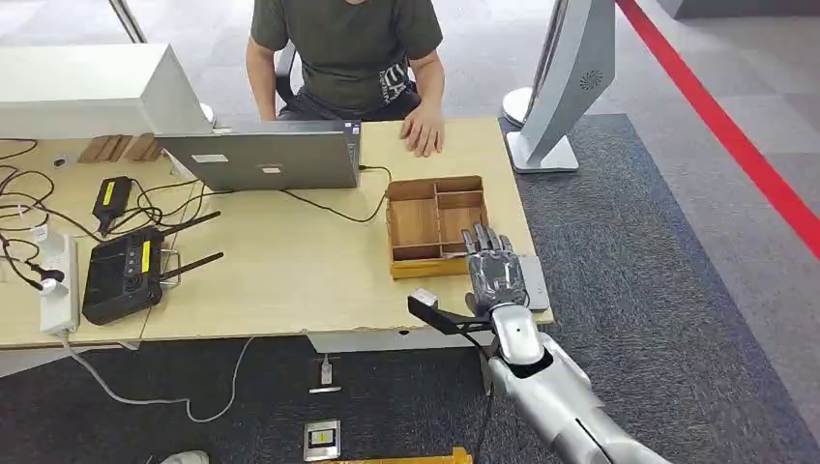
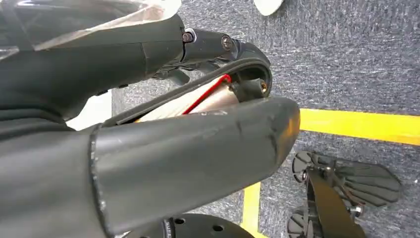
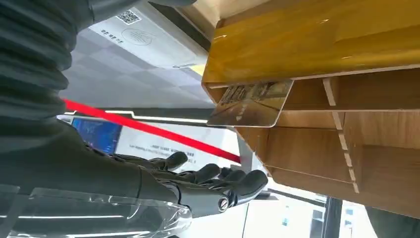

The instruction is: Pass the card to the sensor for recognition and then transmit it.

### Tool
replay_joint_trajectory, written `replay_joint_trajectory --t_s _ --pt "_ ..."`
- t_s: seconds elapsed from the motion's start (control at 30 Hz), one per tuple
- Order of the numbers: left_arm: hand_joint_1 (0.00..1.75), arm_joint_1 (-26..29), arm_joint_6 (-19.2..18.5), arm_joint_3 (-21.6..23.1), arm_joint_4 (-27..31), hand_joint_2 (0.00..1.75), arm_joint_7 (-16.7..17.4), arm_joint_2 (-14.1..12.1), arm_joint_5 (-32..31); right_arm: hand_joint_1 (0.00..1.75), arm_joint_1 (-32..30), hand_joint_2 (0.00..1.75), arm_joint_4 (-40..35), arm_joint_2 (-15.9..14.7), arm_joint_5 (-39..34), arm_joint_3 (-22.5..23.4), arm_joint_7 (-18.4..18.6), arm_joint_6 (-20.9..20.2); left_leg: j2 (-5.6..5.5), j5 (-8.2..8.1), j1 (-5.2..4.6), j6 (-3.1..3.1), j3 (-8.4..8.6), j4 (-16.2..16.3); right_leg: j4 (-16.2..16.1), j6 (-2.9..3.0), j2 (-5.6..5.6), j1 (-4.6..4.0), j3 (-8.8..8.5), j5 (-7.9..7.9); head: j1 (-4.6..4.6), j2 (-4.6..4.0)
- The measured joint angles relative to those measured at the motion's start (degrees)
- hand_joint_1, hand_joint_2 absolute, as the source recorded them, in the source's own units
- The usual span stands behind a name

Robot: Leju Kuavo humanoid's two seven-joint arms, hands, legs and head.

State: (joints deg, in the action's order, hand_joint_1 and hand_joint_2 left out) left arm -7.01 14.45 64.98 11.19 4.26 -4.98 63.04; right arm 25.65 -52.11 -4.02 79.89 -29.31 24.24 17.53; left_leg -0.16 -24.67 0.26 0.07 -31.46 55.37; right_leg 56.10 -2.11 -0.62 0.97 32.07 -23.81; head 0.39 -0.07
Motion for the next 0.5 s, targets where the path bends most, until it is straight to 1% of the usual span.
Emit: replay_joint_trajectory --t_s 0.5 --pt "0.0 0.0 -0.4 0.2 0.0 0.0 0.0 0.0 -1.2 0.0 0.5 1.75 0.7 0.1 0.2 -0.1 0.3 -1.0 0.0 0.0 0.0 0.0 0.0 0.0 0.0 0.0 0.0 0.0 0.0 0.0 0.02 0.0"
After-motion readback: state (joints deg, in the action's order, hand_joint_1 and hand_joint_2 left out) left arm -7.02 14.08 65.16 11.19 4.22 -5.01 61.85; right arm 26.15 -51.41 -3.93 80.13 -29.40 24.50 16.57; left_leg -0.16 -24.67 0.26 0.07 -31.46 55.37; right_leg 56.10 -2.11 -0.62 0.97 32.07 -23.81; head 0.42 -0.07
